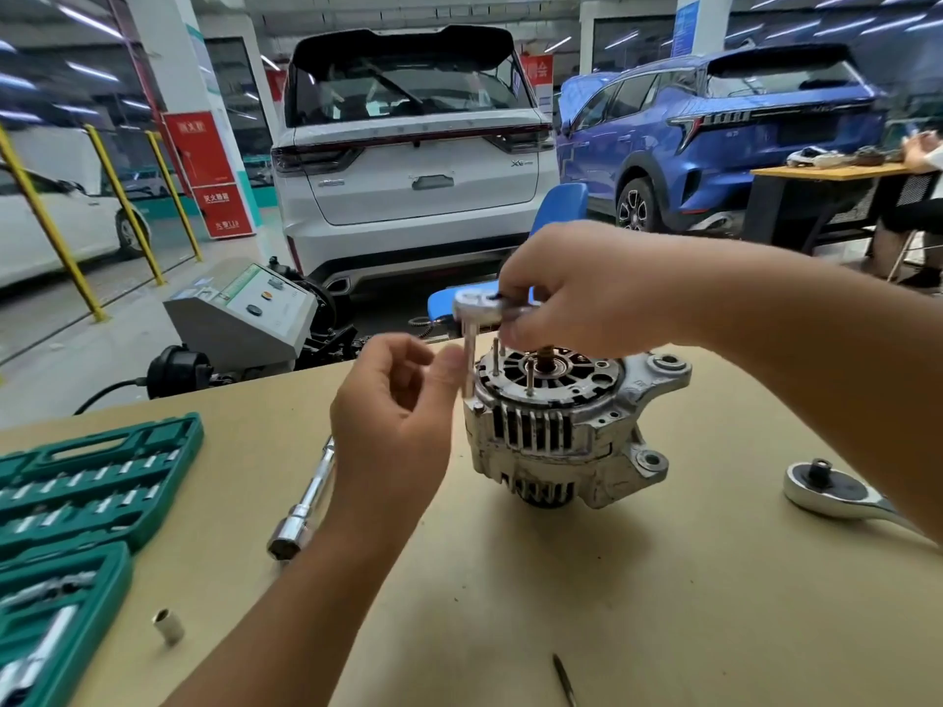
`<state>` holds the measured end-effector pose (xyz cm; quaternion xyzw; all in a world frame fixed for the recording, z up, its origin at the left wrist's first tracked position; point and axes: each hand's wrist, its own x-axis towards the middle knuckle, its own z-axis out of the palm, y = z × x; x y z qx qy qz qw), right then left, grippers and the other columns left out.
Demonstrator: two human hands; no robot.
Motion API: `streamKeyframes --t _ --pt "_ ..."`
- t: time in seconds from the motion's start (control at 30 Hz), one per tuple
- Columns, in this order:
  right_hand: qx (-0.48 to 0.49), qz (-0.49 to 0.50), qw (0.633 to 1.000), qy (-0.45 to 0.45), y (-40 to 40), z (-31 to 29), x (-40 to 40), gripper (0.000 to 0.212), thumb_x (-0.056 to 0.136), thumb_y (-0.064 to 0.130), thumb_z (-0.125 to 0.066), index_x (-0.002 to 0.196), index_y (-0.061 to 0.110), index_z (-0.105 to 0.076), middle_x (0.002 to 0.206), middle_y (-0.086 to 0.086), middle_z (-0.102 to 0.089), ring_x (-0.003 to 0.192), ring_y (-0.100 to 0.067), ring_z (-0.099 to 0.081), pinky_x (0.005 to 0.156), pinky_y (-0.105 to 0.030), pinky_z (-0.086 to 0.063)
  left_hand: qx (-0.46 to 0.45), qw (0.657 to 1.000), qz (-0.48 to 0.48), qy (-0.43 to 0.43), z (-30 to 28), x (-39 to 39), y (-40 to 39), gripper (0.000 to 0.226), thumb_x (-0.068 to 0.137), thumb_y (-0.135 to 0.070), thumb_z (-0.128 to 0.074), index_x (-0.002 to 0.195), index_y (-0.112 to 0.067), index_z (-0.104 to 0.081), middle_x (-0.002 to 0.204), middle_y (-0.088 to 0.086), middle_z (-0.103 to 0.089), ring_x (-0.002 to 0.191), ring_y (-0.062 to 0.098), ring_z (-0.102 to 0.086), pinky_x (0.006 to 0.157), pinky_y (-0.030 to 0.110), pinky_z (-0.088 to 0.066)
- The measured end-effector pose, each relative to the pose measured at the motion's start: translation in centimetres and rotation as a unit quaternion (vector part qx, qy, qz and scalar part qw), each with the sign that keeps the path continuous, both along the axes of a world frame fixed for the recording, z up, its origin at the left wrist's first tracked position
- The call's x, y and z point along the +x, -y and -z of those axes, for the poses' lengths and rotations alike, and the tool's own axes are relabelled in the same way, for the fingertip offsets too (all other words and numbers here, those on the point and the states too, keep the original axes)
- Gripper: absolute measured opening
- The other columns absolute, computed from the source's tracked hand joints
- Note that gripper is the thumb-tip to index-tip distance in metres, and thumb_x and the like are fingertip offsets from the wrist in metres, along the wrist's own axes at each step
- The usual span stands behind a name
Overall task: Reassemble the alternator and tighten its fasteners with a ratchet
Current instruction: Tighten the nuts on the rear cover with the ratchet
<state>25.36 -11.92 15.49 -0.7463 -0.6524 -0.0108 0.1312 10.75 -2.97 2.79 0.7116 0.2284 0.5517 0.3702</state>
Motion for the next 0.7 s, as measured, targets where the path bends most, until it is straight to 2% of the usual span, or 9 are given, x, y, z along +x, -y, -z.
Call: streamKeyframes --t 0.07,0.13,0.23,0.3,0.37,0.43,0.53,0.63,0.7 --pt "0.076 0.008 0.987 -0.145 0.1 0.1 1.1 0.011 0.095 0.028 -0.068 0.087 0.021 -0.067 0.073 0.001 -0.057 0.051 -0.004 -0.052 0.042 -0.020 -0.037 0.025 0.998 0.038 -0.049 1.4 -0.9 0.1 0.025 0.095 -0.032 -0.072 0.074 -0.022 -0.061 0.055 -0.006 -0.049 0.049 0.007 -0.042 0.048 0.022 -0.037" --pt "0.161 0.024 0.953 -0.254 0.3 0.4 2.4 0.011 0.095 0.025 -0.069 0.090 0.015 -0.068 0.067 -0.001 -0.051 0.037 0.000 -0.044 0.035 -0.017 -0.035 0.085 0.960 0.173 -0.202 2.8 -2.1 0.7 0.021 0.088 -0.031 -0.080 0.076 -0.024 -0.064 0.060 -0.012 -0.051 0.050 0.001 -0.043 0.051 0.015 -0.034" --pt "0.224 0.069 0.921 -0.311 0.6 2.2 4.3 0.019 0.093 0.035 -0.072 0.091 0.016 -0.069 0.067 -0.004 -0.048 0.045 -0.013 -0.042 0.043 -0.029 -0.038 0.160 0.850 0.328 -0.380 4.1 -3.0 2.0 0.025 0.081 -0.051 -0.080 0.102 -0.043 -0.069 0.100 -0.022 -0.057 0.069 0.003 -0.061 0.060 0.005 -0.037" --pt "0.252 0.093 0.899 -0.346 0.8 4.0 5.4 0.025 0.091 0.038 -0.073 0.090 0.013 -0.069 0.065 -0.004 -0.048 0.049 -0.016 -0.041 0.050 -0.032 -0.036 0.212 0.811 0.336 -0.430 4.9 -2.8 2.3 0.030 0.085 -0.054 -0.071 0.114 -0.056 -0.062 0.115 -0.028 -0.047 0.081 -0.002 -0.057 0.064 0.004 -0.036" --pt "0.283 0.104 0.879 -0.370 1.2 5.3 6.4 0.024 0.090 0.038 -0.074 0.087 0.015 -0.069 0.064 -0.002 -0.049 0.052 -0.016 -0.041 0.051 -0.029 -0.034 0.244 0.789 0.338 -0.451 5.4 -2.5 2.6 0.027 0.091 -0.051 -0.063 0.117 -0.057 -0.059 0.116 -0.033 -0.041 0.081 0.000 -0.054 0.067 0.004 -0.032" --pt "0.310 0.099 0.859 -0.395 1.7 6.0 7.3 0.021 0.090 0.038 -0.074 0.086 0.018 -0.070 0.065 -0.009 -0.046 0.055 -0.020 -0.038 0.047 -0.030 -0.032 0.277 0.777 0.345 -0.449 5.8 -2.3 2.8 0.022 0.096 -0.047 -0.059 0.117 -0.051 -0.062 0.121 -0.028 -0.041 0.078 0.002 -0.052 0.068 0.005 -0.032" --pt "0.348 0.093 0.840 -0.405 1.9 7.0 8.4 0.020 0.090 0.037 -0.074 0.085 0.018 -0.070 0.064 -0.010 -0.045 0.054 -0.021 -0.037 0.047 -0.031 -0.032 0.282 0.782 0.345 -0.436 6.1 -2.2 3.5 0.014 0.100 -0.041 -0.055 0.109 -0.041 -0.065 0.116 -0.021 -0.045 0.077 0.005 -0.053 0.067 0.012 -0.037" --pt "0.380 0.097 0.834 -0.389 1.4 8.7 8.6 0.019 0.089 0.034 -0.076 0.083 0.017 -0.071 0.053 0.007 -0.051 0.048 -0.011 -0.042 0.050 -0.027 -0.036 0.318 0.786 0.304 -0.435 6.5 -1.7 4.3 0.013 0.099 -0.036 -0.051 0.107 -0.037 -0.061 0.108 -0.015 -0.048 0.080 0.009 -0.054 0.067 0.022 -0.045" --pt "0.378 0.087 0.824 -0.414 1.3 9.8 8.7 0.017 0.088 0.033 -0.077 0.079 0.019 -0.072 0.050 0.011 -0.051 0.047 -0.007 -0.042 0.048 -0.023 -0.036 0.346 0.795 0.262 -0.424 6.9 -1.5 4.5 0.011 0.098 -0.032 -0.053 0.106 -0.032 -0.061 0.103 -0.012 -0.052 0.077 0.013 -0.055 0.062 0.028 -0.048"
